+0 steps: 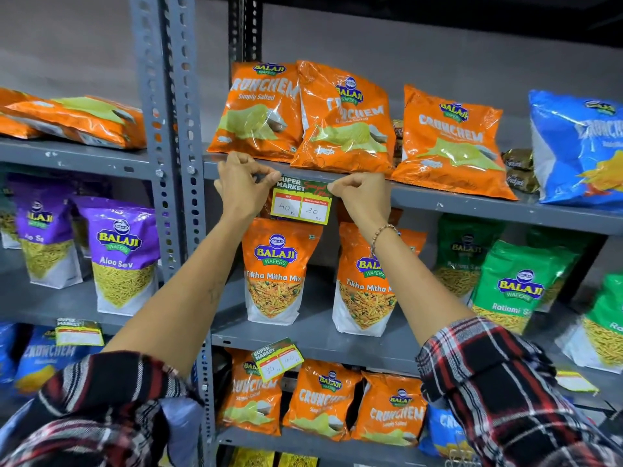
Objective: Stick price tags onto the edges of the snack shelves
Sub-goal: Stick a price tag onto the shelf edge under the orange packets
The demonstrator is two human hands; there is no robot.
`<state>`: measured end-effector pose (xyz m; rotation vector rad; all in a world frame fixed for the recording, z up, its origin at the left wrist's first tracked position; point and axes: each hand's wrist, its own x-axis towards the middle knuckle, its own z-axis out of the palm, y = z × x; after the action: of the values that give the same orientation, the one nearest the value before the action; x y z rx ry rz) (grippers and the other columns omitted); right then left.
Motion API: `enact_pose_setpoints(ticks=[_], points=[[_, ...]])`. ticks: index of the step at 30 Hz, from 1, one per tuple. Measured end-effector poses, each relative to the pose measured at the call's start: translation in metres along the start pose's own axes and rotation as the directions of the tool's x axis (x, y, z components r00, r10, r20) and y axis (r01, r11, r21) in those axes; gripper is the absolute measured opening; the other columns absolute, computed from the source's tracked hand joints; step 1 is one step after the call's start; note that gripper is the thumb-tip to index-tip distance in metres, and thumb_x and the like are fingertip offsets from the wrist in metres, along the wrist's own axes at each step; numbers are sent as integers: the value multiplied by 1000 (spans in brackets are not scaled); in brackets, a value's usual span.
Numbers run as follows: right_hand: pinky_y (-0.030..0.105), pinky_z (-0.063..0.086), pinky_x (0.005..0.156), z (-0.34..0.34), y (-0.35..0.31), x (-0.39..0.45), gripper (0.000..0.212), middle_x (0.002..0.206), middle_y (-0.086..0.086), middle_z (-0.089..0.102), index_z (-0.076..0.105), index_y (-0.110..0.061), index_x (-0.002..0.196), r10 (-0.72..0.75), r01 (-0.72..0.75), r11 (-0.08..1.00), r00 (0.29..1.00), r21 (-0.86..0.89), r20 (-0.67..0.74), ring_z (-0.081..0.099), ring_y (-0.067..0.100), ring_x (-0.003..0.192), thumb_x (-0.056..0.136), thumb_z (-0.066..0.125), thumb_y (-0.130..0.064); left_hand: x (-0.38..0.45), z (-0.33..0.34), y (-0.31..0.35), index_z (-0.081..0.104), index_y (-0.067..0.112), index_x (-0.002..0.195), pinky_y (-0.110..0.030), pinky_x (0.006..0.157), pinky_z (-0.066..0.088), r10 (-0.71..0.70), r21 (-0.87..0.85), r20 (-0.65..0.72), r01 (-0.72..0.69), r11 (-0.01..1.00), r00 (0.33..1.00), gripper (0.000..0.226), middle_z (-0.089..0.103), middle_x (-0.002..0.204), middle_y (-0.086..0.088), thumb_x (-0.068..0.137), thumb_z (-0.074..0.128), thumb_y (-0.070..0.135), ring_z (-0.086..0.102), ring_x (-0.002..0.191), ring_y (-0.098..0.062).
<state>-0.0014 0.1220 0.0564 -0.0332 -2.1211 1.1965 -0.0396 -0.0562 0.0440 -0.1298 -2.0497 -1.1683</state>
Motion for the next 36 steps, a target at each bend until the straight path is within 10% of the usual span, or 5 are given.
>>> enact_pose_setpoints(ticks=[36], points=[[30,53,60,16,6,5,14,80,-1,68,67,-16,83,-84,77,996,983,-48,-161,62,12,78,77,73,-27,-11,17,-6,63,15,93,-43,93,35,99,31,-181,-95,995,979,19,52,110,-9,85,67,32,47,108,-24]])
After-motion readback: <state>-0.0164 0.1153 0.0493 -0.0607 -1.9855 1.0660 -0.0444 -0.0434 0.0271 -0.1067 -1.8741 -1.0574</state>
